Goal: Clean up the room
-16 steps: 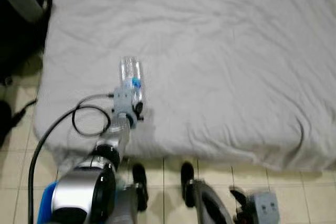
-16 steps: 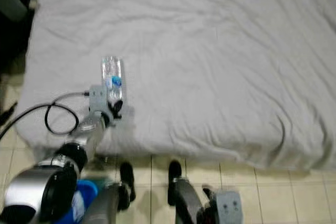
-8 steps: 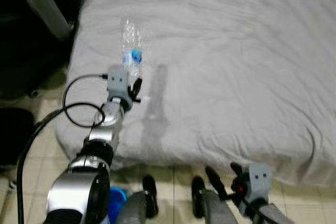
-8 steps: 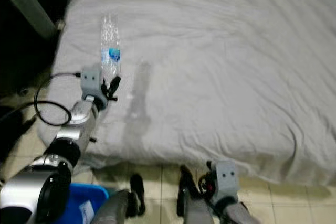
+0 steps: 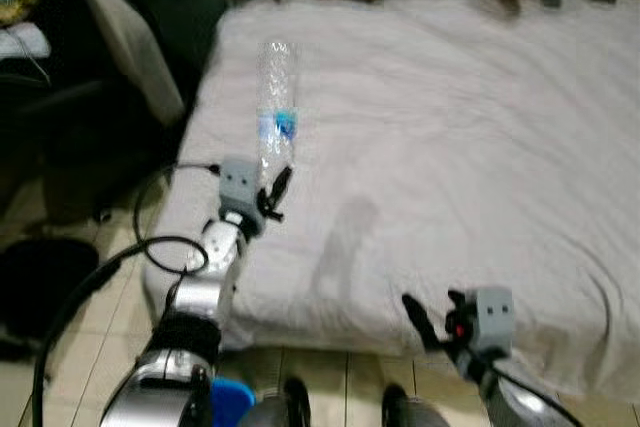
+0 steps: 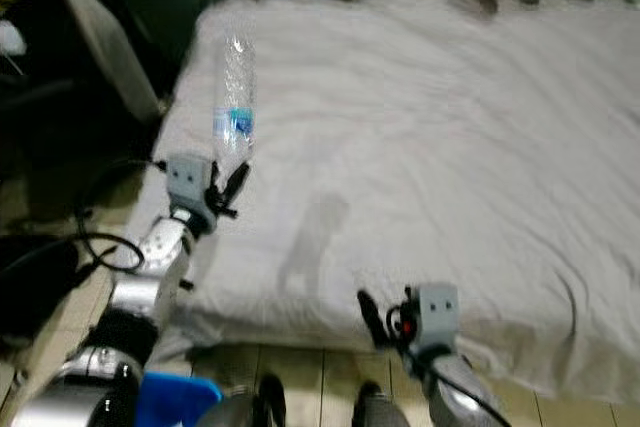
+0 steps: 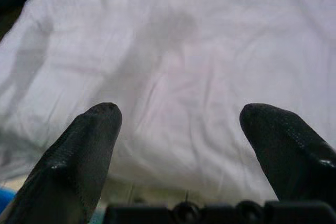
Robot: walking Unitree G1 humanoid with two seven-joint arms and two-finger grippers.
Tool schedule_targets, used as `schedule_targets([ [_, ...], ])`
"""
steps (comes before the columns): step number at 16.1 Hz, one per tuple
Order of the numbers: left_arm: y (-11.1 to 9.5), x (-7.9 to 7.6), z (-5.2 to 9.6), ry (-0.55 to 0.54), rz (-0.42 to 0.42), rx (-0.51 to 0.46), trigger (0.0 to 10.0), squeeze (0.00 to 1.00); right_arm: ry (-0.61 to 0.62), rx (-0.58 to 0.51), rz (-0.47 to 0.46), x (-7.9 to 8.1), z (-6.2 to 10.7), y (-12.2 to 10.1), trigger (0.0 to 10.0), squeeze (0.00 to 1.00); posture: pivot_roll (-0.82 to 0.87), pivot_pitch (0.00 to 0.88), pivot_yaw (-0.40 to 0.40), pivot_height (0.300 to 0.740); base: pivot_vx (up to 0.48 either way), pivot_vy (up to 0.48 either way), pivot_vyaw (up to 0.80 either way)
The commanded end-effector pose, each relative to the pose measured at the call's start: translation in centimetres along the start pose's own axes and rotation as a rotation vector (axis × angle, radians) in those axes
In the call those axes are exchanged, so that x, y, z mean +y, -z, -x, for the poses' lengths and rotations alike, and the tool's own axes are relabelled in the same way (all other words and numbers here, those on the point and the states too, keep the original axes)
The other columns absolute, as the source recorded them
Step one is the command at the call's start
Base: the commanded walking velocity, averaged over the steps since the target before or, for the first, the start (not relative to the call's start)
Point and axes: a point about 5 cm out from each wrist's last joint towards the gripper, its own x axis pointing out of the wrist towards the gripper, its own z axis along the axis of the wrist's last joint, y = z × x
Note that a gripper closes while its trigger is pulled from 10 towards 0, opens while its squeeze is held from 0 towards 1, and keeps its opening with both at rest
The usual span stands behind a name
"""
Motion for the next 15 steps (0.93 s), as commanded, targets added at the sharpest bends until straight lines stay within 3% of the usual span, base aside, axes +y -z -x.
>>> schedule_targets([
  [1,-1.0,0.3,-0.1,-0.006,-0.011,-0.046,2.5,0.00,0.012,0.025,-0.015,-0.2,0.3,1.0,10.0,0.00,-0.07,0.000,0.076,0.740,0.000,0.000,0.00],
  [2,-0.2,0.0,0.9,-0.037,-0.010,-0.038,10.0,0.00,0.017,0.018,-0.014,-0.6,-0.1,0.8,10.0,0.00,-0.06,0.000,0.071,0.740,0.000,0.000,0.00],
  [3,-0.2,0.0,0.9,-0.037,-0.010,-0.038,10.0,0.00,0.017,0.018,-0.014,-0.6,-0.1,0.8,10.0,0.00,-0.06,0.000,0.071,0.740,0.000,0.000,0.00],
  [5,4.0,0.2,4.5,-0.089,-0.049,0.067,10.0,0.00,0.020,0.018,0.008,-1.3,-1.3,0.8,10.0,0.00,-0.07,0.000,0.079,0.740,0.000,0.000,0.38],
  [6,4.0,0.2,4.5,-0.089,-0.049,0.067,10.0,0.00,0.020,0.018,0.008,-1.3,-1.3,0.8,10.0,0.00,-0.07,0.000,0.079,0.740,0.000,0.000,0.76],
  [8,7.6,-0.1,7.1,-0.116,-0.007,0.206,10.0,0.00,0.040,0.023,-0.004,-2.1,-2.3,1.0,10.0,0.00,-0.05,0.000,0.068,0.740,0.000,0.000,0.73],
  [11,8.5,-1.3,7.6,-0.150,0.018,0.269,10.0,0.00,0.029,0.030,0.002,-2.2,-2.7,1.4,10.0,0.00,-0.05,0.000,0.061,0.740,0.000,0.000,0.69],
  [15,8.2,-2.4,7.6,-0.141,0.026,0.265,10.0,0.00,0.019,0.035,0.006,-2.2,-2.8,1.7,10.0,0.00,-0.05,0.000,0.050,0.740,0.000,0.000,0.67],
])
